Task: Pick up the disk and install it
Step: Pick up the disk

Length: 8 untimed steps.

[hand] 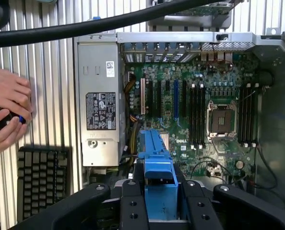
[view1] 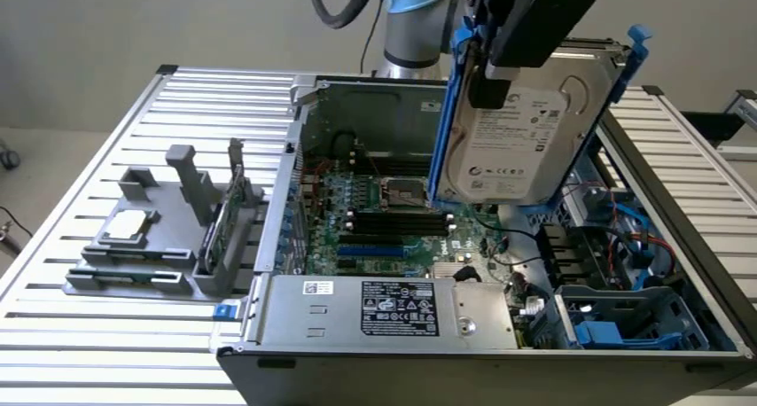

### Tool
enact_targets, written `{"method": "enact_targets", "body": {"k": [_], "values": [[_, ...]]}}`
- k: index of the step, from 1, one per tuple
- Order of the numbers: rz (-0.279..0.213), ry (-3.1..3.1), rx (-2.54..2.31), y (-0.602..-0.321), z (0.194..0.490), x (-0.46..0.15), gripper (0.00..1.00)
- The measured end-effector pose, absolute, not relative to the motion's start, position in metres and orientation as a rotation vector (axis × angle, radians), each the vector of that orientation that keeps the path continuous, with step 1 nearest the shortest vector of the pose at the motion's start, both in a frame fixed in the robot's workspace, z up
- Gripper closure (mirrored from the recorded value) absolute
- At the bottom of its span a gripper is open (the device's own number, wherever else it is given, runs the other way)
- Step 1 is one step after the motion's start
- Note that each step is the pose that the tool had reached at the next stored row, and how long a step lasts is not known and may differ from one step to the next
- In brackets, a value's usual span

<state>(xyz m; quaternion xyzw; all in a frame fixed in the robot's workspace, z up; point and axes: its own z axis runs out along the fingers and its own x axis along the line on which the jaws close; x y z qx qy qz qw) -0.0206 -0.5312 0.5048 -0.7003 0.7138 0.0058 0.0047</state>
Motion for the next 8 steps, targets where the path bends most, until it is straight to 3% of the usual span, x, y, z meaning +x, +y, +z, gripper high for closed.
{"method": "enact_targets", "body": {"k": [8], "values": [[0.019,2.236,-2.194,-0.55,0.505,-0.002,0.67]]}}
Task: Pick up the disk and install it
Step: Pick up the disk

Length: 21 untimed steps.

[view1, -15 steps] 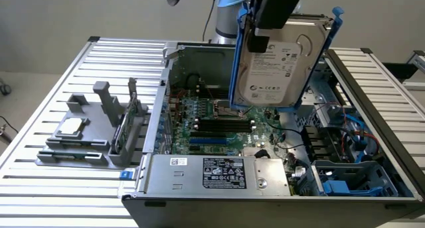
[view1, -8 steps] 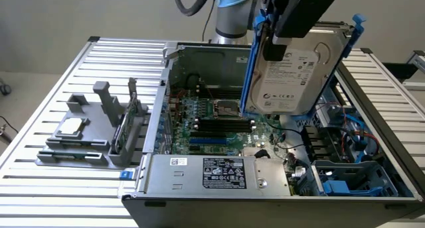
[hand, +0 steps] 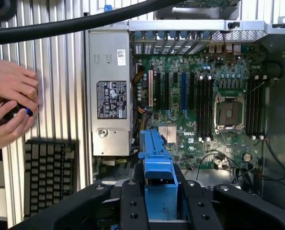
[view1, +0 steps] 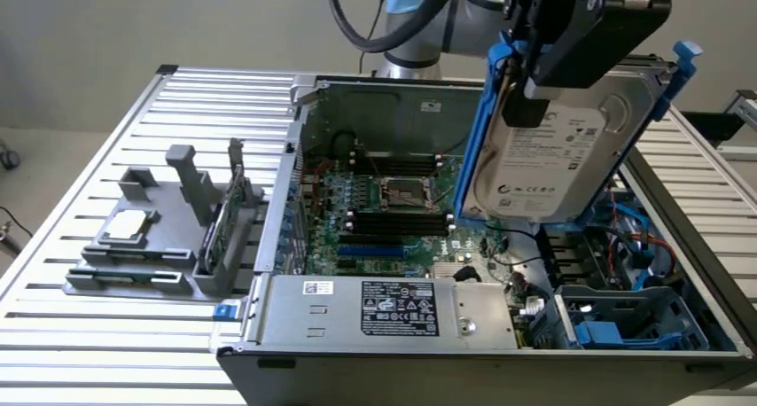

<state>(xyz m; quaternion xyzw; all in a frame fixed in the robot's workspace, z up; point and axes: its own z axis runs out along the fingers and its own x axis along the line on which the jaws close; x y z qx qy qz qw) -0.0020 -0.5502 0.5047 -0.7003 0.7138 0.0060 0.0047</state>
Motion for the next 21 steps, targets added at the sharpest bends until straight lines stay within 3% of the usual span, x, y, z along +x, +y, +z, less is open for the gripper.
{"method": "enact_targets", "body": {"k": [21], "values": [[0.021,2.234,-2.193,-0.584,0.501,0.059,0.67]]}}
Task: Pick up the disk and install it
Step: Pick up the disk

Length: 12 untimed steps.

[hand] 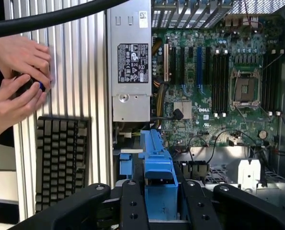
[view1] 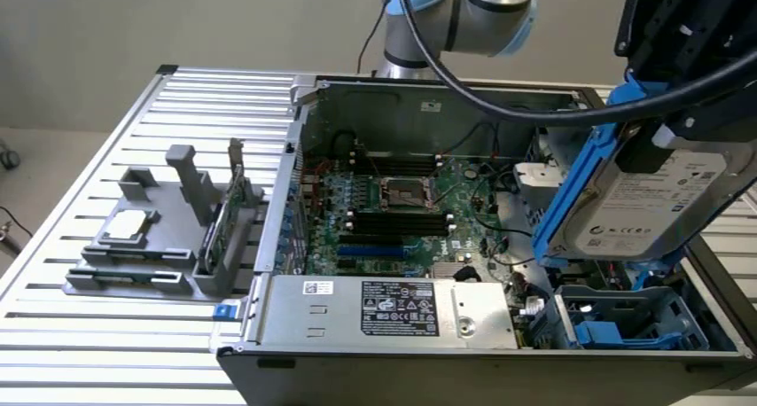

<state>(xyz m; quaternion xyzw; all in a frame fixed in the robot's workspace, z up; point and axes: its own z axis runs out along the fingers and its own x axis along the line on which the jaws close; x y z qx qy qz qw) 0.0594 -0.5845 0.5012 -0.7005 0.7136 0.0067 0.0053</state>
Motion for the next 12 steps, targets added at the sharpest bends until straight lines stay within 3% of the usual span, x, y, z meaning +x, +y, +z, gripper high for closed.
{"method": "enact_targets", "body": {"k": [12], "values": [[0.018,2.226,-2.201,-0.585,0.488,0.091,0.67]]}}
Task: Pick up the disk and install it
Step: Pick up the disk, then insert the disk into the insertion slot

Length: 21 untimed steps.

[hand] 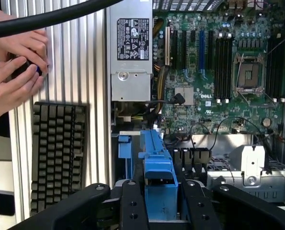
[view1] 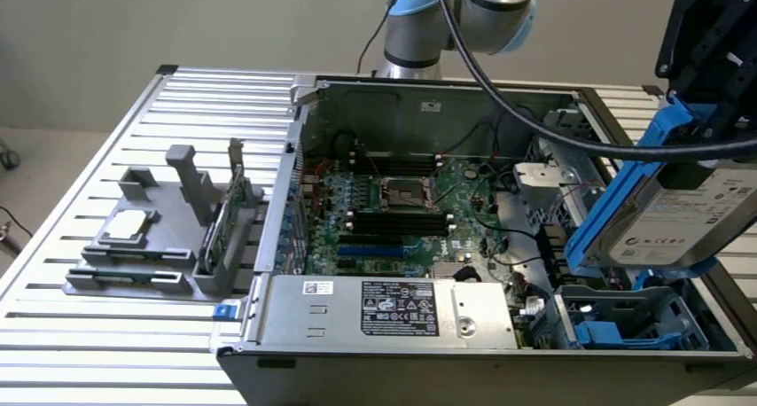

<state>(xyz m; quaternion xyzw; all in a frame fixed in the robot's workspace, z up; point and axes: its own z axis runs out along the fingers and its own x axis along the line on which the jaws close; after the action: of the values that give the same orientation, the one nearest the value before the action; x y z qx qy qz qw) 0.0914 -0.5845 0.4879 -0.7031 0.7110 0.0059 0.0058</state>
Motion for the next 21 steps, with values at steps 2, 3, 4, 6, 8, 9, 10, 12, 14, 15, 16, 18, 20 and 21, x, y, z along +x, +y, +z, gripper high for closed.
{"method": "enact_targets", "body": {"k": [2,3,4,6,8,9,10,12,14,15,16,18,20,21], "values": [[0.018,2.225,-2.201,-0.585,0.484,0.094,0.67],[0.018,2.225,-2.201,-0.585,0.482,0.095,0.67],[0.018,2.225,-2.201,-0.585,0.481,0.097,0.67],[0.018,2.225,-2.201,-0.585,0.477,0.102,0.67],[0.018,2.225,-2.201,-0.586,0.474,0.105,0.67],[0.018,2.225,-2.201,-0.586,0.473,0.105,0.67],[0.018,2.225,-2.201,-0.586,0.473,0.105,0.67],[0.019,2.225,-2.201,-0.586,0.473,0.105,0.67],[0.021,2.224,-2.199,-0.586,0.473,0.105,0.67],[0.021,2.224,-2.199,-0.586,0.473,0.105,0.67],[0.021,2.224,-2.2,-0.586,0.473,0.105,0.67],[0.021,2.224,-2.2,-0.586,0.473,0.105,0.67],[0.021,2.224,-2.2,-0.586,0.473,0.105,0.67],[0.021,2.224,-2.199,-0.586,0.473,0.105,0.67]]}}
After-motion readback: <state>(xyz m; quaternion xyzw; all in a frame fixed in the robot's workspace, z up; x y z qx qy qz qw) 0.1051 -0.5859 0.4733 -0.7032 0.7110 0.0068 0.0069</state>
